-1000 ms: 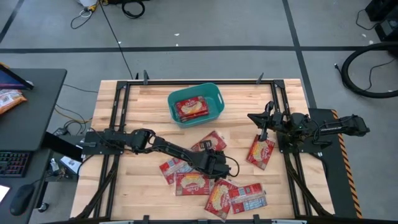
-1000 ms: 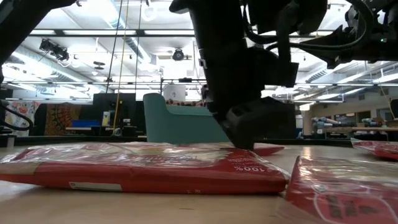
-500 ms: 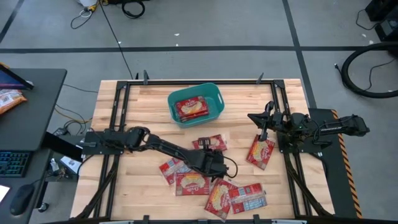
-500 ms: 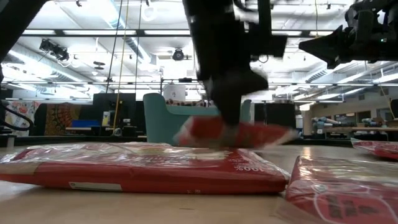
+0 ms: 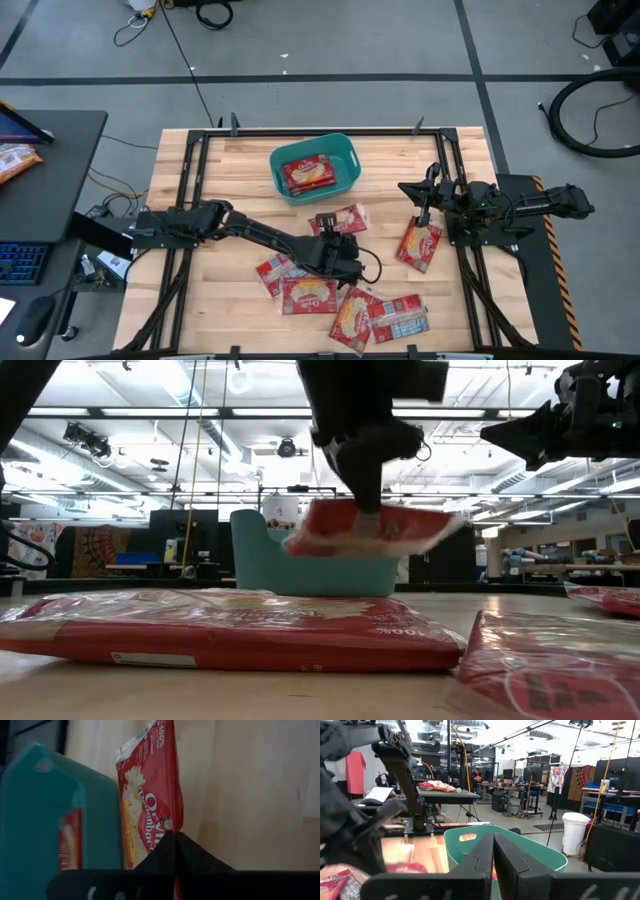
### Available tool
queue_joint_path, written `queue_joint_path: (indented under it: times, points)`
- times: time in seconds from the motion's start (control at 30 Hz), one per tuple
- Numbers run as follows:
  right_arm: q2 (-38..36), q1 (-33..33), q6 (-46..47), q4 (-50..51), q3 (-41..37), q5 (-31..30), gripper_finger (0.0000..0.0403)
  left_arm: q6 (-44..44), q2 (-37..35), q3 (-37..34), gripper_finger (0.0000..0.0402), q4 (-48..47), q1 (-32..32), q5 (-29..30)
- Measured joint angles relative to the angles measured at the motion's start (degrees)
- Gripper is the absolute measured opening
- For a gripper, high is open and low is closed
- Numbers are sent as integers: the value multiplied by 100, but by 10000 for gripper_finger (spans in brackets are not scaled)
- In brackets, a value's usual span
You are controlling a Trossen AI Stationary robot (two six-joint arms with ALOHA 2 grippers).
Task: Sort popcorn bags into baskets
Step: Put the red popcorn bag into the green bin
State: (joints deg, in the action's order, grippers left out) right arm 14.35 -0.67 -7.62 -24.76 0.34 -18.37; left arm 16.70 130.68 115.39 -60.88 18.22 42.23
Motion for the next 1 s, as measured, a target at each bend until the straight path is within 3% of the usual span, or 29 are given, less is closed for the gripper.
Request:
queue_joint_path:
  times: [0.37,0.7,1.0]
  points:
    - [0,0,-1,-1,0,0,20,198,-618,17,1,-991,-166,934]
    - [0,0,0,1,0,2,20,-375,-596,-441,1,-1076,-721,924]
    - [0,0,0,-1,0,2,20,-1261,-598,-1248,1,-162,-1392,649]
